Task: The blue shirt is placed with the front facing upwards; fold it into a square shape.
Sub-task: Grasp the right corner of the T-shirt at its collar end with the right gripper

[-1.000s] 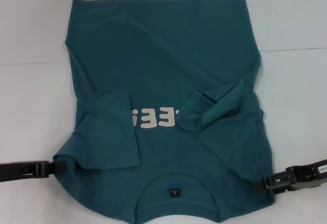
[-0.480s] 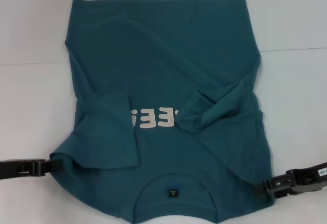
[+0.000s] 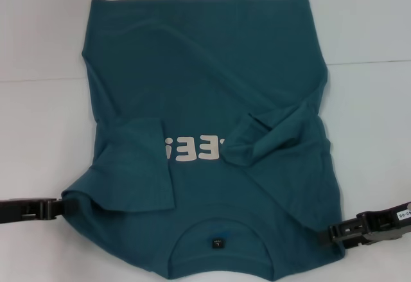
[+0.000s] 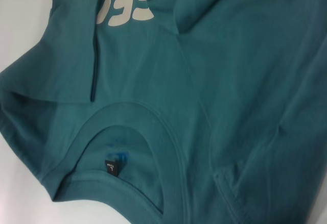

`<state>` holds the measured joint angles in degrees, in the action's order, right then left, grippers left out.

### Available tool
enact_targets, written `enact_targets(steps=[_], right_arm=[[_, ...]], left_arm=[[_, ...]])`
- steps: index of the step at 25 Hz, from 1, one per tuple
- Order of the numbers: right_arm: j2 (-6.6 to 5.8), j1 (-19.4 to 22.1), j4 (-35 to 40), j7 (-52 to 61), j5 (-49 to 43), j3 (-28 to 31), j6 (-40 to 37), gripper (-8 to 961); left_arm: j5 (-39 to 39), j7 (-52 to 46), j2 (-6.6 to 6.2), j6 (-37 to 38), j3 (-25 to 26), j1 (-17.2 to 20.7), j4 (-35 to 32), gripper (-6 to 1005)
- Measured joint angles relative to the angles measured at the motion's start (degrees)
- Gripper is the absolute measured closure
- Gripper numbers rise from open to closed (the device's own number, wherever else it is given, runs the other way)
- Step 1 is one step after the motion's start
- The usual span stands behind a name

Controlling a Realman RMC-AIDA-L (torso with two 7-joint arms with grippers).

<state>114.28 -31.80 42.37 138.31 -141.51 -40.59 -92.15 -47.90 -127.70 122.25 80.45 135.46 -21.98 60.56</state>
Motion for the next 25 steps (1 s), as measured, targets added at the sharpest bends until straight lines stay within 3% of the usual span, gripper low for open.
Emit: enact_targets(steps=[5,16,18,24,25], right_arm=[[-0.34,0.37,0.16,0.05,0.35,0.84,0.38,111],[-0.7,0.41,2.19,-1.42,1.09,1.34,-1.65,318],[-0.94,0.44,2.79,-1.34,1.05,1.32,-1.74,541],[-2.09,0.84,3.09,-0.46,0.89,1.15,-2.5,785],[-2.09,0.84,3.09,-0.46,0.89,1.15,-2.5,786]], left_arm=[[0.0,0.08,-0.11,-0.02,0.75,-0.21,-0.35,955],[0.0,0.92,-0.03,0.14,3.11,-0.37,-1.46,954],[0.0,0.96,0.03,0.3,3.37,-0.4,-1.51,954],[-0.72,0.99,0.25,0.85,3.5,-0.55,-1.51,953],[-0.84,0.99,0.26,0.96,3.5,-0.56,-1.51,953]])
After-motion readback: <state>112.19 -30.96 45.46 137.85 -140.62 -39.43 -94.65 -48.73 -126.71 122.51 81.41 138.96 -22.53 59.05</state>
